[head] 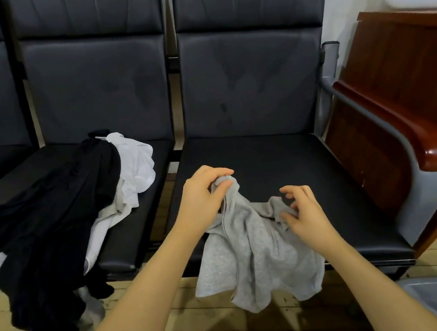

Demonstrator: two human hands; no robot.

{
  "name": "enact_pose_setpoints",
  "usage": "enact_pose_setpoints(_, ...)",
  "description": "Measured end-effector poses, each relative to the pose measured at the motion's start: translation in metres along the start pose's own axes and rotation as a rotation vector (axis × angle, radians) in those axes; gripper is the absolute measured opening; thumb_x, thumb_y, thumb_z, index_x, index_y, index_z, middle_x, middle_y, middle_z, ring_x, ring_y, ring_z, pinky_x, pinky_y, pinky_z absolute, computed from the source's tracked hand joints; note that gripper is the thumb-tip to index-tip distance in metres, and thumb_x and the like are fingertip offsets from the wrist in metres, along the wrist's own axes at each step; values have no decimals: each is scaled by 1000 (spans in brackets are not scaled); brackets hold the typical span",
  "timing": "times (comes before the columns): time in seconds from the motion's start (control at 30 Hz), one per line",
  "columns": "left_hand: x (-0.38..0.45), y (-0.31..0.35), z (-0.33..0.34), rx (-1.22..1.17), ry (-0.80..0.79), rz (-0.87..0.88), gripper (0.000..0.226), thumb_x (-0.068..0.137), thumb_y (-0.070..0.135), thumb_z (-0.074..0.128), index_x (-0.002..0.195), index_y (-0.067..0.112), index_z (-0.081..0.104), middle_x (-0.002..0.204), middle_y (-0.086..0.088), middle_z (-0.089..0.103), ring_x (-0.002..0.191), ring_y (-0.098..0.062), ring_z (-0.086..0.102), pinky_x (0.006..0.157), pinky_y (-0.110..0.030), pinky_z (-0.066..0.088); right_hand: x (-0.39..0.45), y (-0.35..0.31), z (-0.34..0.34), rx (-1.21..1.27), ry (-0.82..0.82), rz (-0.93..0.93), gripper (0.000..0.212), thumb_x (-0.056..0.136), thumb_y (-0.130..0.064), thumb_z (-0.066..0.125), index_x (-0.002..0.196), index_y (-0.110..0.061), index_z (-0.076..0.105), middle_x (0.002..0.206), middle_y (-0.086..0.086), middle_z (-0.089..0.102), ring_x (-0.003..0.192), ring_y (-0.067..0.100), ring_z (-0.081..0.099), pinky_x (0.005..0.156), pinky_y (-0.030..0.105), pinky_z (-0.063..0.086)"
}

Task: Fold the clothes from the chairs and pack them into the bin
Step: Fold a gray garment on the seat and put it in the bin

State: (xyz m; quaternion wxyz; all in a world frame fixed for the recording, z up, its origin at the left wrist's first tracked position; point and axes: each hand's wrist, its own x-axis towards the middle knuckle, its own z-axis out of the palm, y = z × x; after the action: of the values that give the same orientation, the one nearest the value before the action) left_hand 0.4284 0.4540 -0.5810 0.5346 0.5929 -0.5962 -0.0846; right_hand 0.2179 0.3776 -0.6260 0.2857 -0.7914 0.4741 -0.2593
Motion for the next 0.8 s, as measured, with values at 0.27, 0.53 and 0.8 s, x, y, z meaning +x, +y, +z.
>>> enact_pose_setpoints(0.27,-3,7,74,62,-230,58,20,90,13,60,106,16,71,86,12,52,83,-9,53,87,-37,47,-5,6,-31,146,143,46,23,87,-13,66,96,-30,54,88,-5,58,85,8,58,74,20,49)
enact_pose_setpoints(0.53,-9,14,118,150,-220,104,27,95,14,51,117,21,66,91,8,48,85,-8,48,86,-28,33,-13,21,-60,171,137,-111,24,89,-6,61,91,-30,57,85,-7,61,78,1,60,69,13,49)
enact_pose_setpoints(0.8,-19,7,140,301,-465,108,27,100,33,38,122,26,52,103,13,44,98,-7,41,87,-23,23,-11,40,-64,174,132,-129,26,90,-3,58,85,-29,61,89,-9,63,81,-2,60,72,11,48)
